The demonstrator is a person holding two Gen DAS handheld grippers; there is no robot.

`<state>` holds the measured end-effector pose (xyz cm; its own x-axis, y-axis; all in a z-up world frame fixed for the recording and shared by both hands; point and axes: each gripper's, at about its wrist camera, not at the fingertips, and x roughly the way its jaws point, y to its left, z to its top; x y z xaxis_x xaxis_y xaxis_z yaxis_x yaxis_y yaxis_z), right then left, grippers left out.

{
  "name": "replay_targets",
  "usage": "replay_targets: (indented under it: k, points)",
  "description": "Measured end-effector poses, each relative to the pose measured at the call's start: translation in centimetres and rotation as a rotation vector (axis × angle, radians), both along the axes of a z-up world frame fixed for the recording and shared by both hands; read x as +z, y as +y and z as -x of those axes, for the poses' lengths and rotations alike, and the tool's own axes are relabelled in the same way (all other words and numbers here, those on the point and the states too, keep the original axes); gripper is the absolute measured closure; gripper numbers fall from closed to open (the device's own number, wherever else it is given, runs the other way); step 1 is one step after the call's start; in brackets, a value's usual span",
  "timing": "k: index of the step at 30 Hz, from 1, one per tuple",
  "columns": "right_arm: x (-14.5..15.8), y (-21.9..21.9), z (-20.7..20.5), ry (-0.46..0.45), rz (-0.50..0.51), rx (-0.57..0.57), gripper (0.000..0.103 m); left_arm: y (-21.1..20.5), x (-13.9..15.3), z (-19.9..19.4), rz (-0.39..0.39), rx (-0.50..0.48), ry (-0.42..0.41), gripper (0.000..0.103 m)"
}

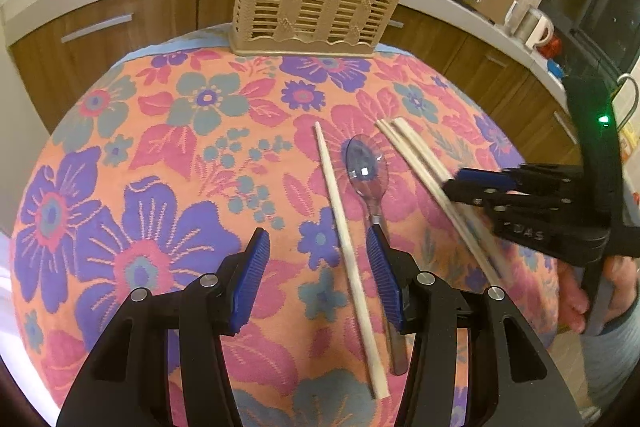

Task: Organize utensils
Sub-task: 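Move both tools back down toward the remaining utensils on the table, then grasp a pair of chopsticks with the right tool while the left tool grasps a chopstick, then lift the chopsticks and carry them over the basket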

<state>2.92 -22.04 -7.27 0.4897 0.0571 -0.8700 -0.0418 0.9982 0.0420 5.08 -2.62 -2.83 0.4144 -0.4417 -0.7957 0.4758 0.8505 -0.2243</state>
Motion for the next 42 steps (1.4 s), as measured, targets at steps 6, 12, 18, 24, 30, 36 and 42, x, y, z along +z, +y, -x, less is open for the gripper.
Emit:
replay_targets:
  k: [6, 12, 18, 24, 30, 36, 42]
  points:
    - [0.0, -0.9, 0.0, 0.091, -0.036, 0.002, 0.085, -2.0, -0.6, -1.2, -0.145, -0.053, 0.017, 0.055]
    - [0.3, -0.3, -2.4, 0.181, -0.013, 0.048, 0.085, -4.8, -0.7, -1.8, -0.299, -0.108, -0.003, 0.058]
    - [0.4, -0.1, -4.0, 0.237, 0.01, 0.085, 0.092, -5.7, -0.5, -2.3, -0.348, -0.157, 0.017, 0.068]
    - [0.7, 0.0, -3.6, 0.194, -0.011, 0.085, 0.093, -6.0, -0.5, -1.7, -0.356, -0.148, -0.023, 0.099]
    - [2.3, -0.8, -0.9, 0.116, -0.045, 0.097, 0.093, -4.8, -0.1, -1.3, -0.24, -0.103, -0.048, 0.099]
    - [6.1, -1.8, 1.2, -0.033, -0.111, 0.149, 0.093, -2.3, 3.2, -0.8, -0.068, -0.036, -0.121, 0.099]
    - [10.6, -2.0, 1.4, -0.214, -0.169, 0.195, 0.093, -1.0, 8.7, -0.4, 0.07, 0.005, -0.276, 0.099]
